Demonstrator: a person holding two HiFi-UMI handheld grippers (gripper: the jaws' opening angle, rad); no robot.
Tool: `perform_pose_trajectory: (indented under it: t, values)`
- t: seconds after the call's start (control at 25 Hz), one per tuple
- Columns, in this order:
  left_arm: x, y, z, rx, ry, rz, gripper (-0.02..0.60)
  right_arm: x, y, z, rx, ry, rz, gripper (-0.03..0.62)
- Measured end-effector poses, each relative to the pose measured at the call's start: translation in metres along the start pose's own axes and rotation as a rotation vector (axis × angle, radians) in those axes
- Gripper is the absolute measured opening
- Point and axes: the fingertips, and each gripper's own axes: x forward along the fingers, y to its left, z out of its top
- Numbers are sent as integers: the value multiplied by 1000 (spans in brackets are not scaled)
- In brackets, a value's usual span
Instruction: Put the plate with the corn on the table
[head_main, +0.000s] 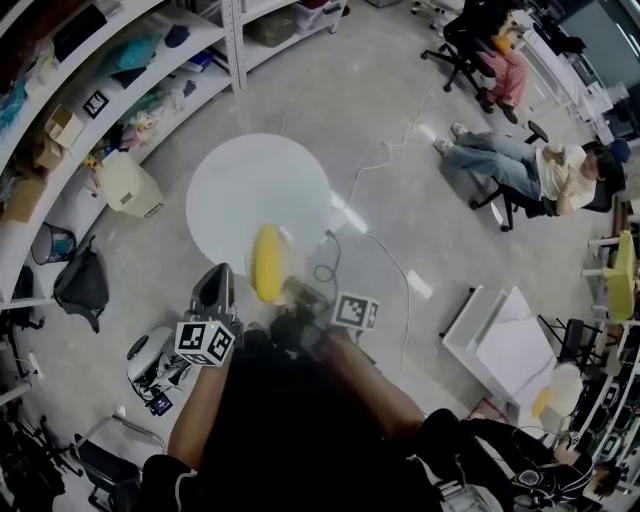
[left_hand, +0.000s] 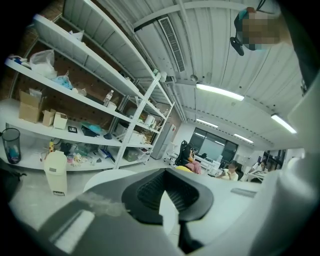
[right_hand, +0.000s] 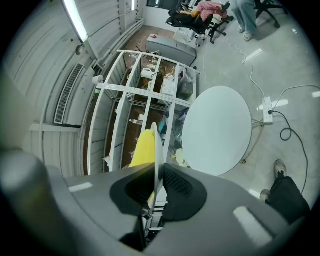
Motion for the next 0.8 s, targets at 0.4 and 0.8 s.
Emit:
perform_pose_trajectory:
  t: [0.4, 0.8]
  values:
    - [28, 13, 18, 10, -22, 51, 3, 24, 0, 30, 10, 36, 15, 44]
    - [67, 45, 27, 8, 1, 30, 3, 56, 2, 59, -7, 18, 22, 44]
